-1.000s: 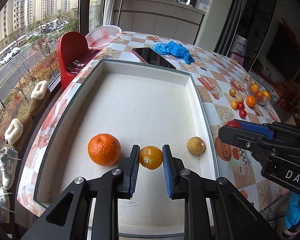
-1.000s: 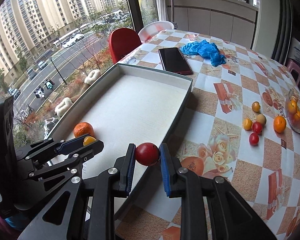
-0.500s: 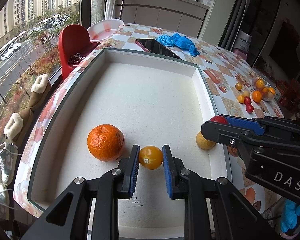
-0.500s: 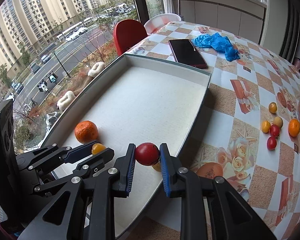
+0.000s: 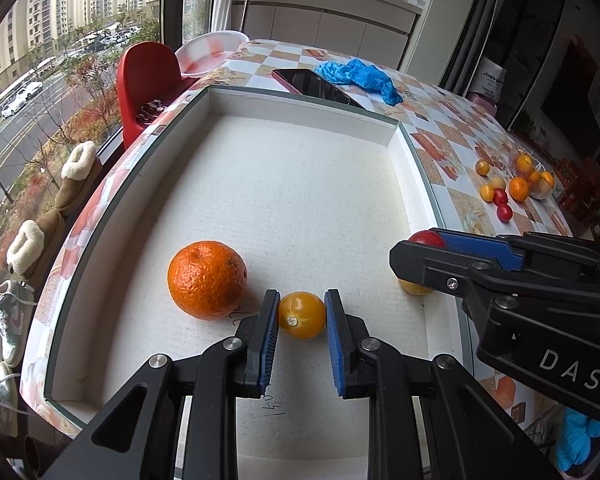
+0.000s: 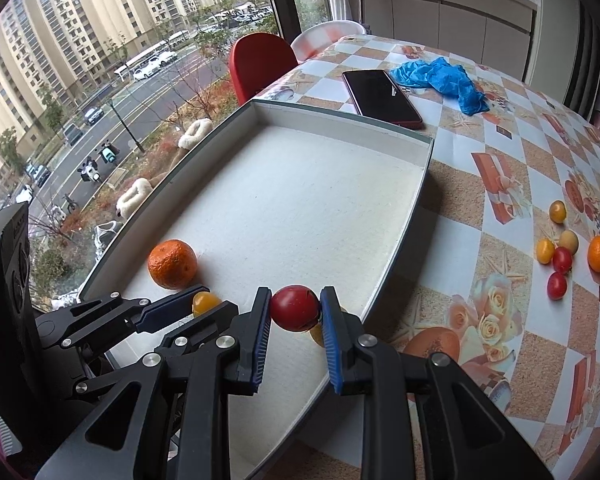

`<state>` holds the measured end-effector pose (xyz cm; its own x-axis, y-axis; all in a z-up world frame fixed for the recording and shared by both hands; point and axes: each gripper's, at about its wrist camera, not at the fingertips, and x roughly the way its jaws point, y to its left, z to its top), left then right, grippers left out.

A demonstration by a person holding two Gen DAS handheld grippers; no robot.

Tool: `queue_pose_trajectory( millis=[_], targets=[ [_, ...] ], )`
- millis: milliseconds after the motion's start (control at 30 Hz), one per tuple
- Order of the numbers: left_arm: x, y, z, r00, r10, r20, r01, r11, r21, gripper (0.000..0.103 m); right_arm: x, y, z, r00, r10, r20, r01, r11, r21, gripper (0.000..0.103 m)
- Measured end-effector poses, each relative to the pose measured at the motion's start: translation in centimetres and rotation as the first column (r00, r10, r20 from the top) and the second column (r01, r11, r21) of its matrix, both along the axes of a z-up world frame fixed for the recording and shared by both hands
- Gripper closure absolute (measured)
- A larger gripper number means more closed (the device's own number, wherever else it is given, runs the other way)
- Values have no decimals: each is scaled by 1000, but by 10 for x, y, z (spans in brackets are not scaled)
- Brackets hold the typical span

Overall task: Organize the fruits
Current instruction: 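Carry both tomatoes into the white tray and open both tools, then withdraw both tools from the tray back over the table fruits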

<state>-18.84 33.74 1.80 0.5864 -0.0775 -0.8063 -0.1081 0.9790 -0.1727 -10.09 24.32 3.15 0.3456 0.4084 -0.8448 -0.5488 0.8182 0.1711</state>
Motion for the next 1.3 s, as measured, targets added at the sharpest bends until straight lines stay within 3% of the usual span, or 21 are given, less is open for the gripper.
queue_pose_trajectory(
  millis=[167,200,233,300,333,367,400,467,567,700,867,933,1067,1300],
  targets=[
    [1,0,0,1000,1,4,-1,1000,6,79,3,1,-2,1000,5,-17,-4,1000,4,75],
    [0,-1,0,1000,-1,4,1,1000,8,79,4,1,-2,1000,5,-19,-5,1000,6,72],
    [0,-1,0,1000,-3,4,3,1000,13,78,4,1,-2,1000,5,-20,-4,1000,9,62],
    [0,-3,0,1000,-11,3,11,1000,16,61,4,0,0,1000,1,-16,-1,1000,16,43],
    [-1,-3,1,1000,-13,8,13,1000,10,33,3,-1,2,1000,0,-11,1,1000,18,40],
    [-3,-3,4,1000,-6,25,6,1000,5,14,3,-1,3,1000,2,-8,-2,1000,18,40],
    [-6,-3,7,999,8,53,-9,1000,10,11,3,-1,4,1000,4,-4,-4,1000,15,40],
    [-8,-6,12,997,0,73,-2,1000,26,11,2,-2,6,1000,3,8,-3,1000,7,38],
    [-6,-9,14,998,-9,58,6,999,45,11,3,-8,11,1000,-7,31,7,1000,-4,23],
    [-5,-10,15,999,-2,41,0,999,45,11,8,-23,20,997,-32,73,34,999,-28,15],
    [-2,-19,22,999,-11,38,9,998,54,11,18,-54,29,990,-88,112,94,995,-44,14],
    [0,-25,27,999,-23,44,20,998,61,11,21,-67,31,984,-118,136,126,991,-54,1],
    [3,-42,37,997,-57,57,53,996,78,11,26,-96,37,972,-167,165,177,983,-46,0],
    [12,-78,48,992,-116,54,110,988,106,11,32,-146,32,958,-251,142,257,966,-29,0]
  ],
)
